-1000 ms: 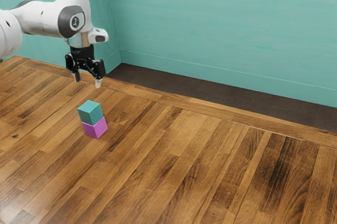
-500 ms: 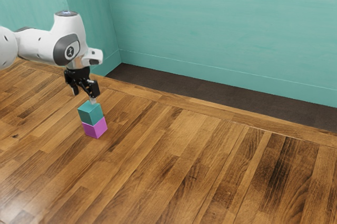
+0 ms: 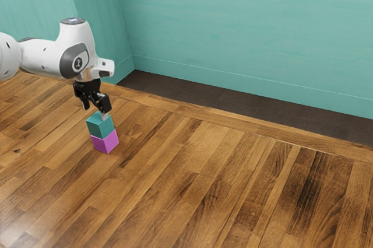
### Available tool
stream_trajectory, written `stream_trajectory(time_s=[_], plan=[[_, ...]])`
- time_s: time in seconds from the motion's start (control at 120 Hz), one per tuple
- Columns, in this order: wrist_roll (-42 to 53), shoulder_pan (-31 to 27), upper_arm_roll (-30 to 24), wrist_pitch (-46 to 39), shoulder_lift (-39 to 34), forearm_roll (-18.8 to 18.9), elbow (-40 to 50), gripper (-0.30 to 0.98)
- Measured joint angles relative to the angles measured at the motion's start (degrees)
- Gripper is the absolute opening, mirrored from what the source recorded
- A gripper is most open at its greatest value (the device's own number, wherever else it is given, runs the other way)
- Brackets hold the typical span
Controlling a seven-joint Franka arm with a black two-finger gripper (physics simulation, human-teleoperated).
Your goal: Pick up the blue block with one arm, and put the blue block on the table with one arm
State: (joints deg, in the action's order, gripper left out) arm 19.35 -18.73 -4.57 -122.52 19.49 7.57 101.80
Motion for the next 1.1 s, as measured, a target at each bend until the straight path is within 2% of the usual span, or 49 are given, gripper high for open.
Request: stream_trajectory(time_s=[0.692, 0.825, 0.9, 1.1], plan=[[1.2, 0.1, 0.3, -0.4, 4.7, -0.8, -0.9, 0.68], [1.2, 0.1, 0.3, -0.5, 4.9, -0.9, -1.2, 0.46], [1.2, 0.1, 0.3, -0.5, 4.9, -0.8, -1.3, 0.39], [0.7, 0.3, 0.1, -0.6, 4.0, -0.3, -1.6, 0.34]])
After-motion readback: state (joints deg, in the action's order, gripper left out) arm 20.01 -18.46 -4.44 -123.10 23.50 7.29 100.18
